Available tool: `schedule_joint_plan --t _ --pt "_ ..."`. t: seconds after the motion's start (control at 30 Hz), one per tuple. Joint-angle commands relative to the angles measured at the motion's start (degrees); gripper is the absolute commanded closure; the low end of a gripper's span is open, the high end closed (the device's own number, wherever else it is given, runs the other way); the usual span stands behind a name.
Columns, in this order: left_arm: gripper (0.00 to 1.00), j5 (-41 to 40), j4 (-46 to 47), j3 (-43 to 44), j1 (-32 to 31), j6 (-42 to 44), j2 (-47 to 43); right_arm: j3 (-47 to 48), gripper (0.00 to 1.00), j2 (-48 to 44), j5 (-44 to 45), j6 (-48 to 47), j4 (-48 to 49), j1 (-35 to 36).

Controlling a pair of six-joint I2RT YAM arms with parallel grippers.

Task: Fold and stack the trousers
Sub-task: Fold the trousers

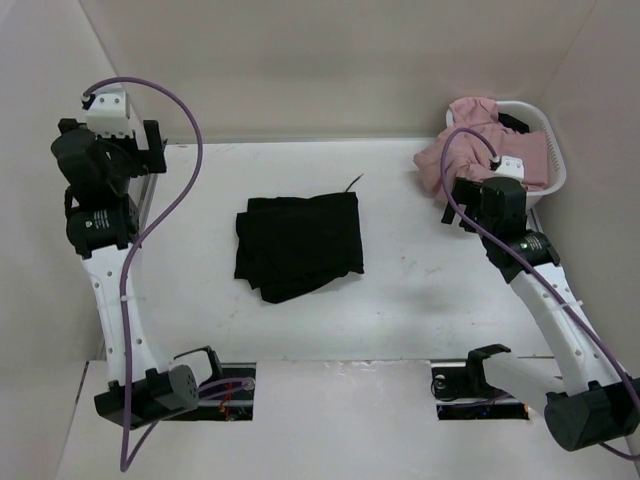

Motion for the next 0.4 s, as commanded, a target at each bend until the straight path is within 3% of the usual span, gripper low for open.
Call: schedule_joint_plan --t 0.0,0.37 --pt "0.00 -3.2 -1.5 -1.1 1.0 -1.5 1.3 3.3 0.00 0.0 2.7 -2.1 0.3 0.1" --pt "0.00 -2.9 -2.1 -2.5 0.8 -1.7 0.2 2.5 0.00 -0.6 4.2 -2.8 -0.7 -0.6"
